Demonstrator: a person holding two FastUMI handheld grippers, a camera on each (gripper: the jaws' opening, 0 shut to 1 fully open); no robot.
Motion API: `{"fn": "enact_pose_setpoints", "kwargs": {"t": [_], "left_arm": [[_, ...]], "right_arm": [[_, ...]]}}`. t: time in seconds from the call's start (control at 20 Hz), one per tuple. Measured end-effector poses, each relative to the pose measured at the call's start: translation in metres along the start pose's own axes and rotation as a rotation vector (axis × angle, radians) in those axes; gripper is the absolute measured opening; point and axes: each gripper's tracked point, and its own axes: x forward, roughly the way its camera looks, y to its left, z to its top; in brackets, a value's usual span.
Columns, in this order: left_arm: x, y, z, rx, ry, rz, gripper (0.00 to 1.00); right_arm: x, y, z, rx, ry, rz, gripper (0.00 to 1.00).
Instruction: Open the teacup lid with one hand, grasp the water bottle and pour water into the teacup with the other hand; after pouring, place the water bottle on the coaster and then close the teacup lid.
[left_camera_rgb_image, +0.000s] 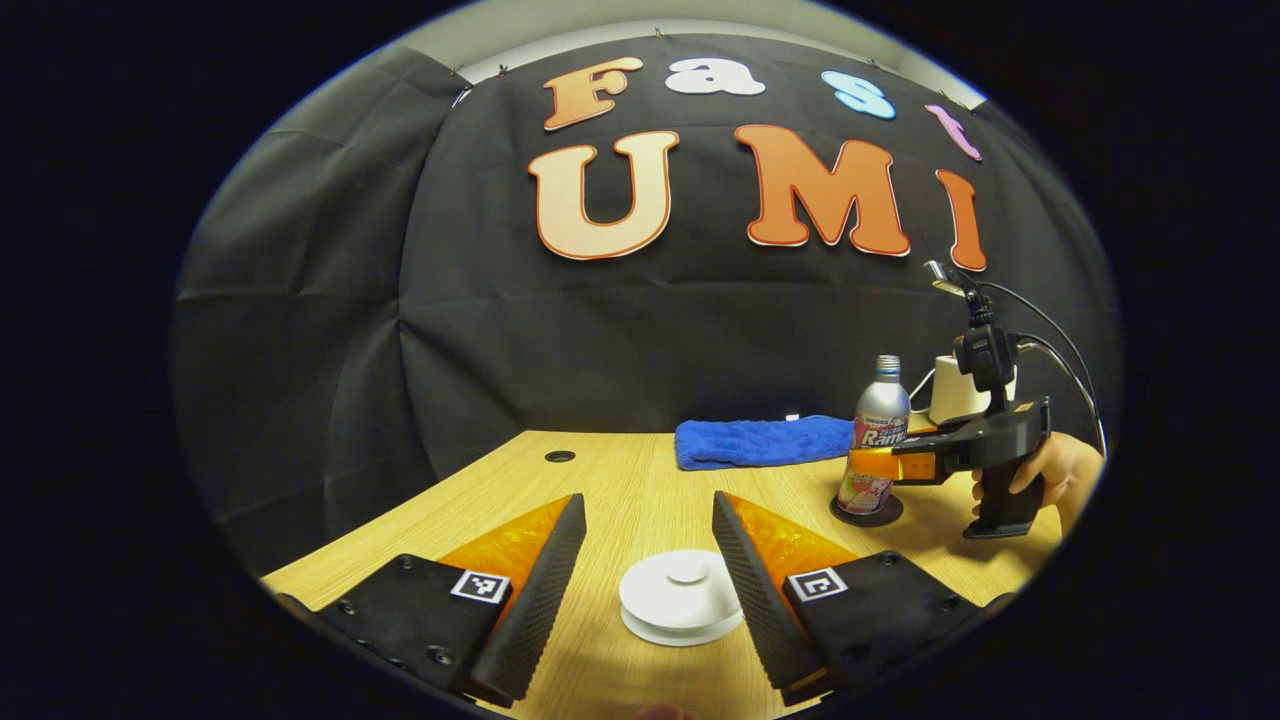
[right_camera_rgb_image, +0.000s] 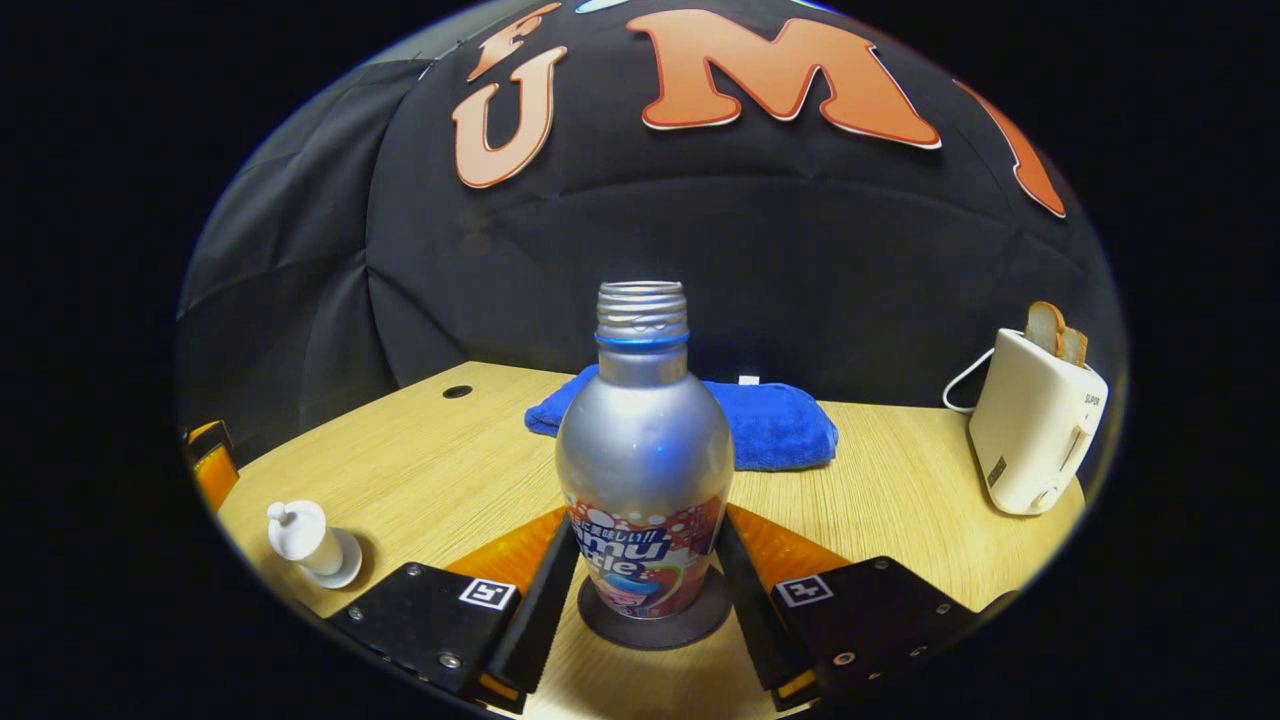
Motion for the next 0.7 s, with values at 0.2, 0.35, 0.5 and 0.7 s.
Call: {"fn": "enact_pose_setpoints", "kwargs": {"t": [0.2,0.35,0.5,0.7], "left_arm": [[-0.001,-0.003,0.004,-0.016,-0.009,-0.003,0.86],[-0.002,-0.005,0.01,-0.021,-0.019,-0.001,0.86],[-0.001,-0.01,0.018,-0.026,-0.035,-0.007,0.86],[-0.001,-0.017,0.03,-0.035,-0.048,-0.01,0.86]], "right_arm": [[-0.009,-0.003,0.014,0.011,-0.005,-0.007,0.83],[-0.028,-0.002,0.017,0.009,0.009,0.008,0.93],[-0.055,-0.005,0.025,-0.003,-0.014,0.007,0.98],[-0.093,-0.003,0.041,-0.035,-0.083,0.007,0.98]]}}
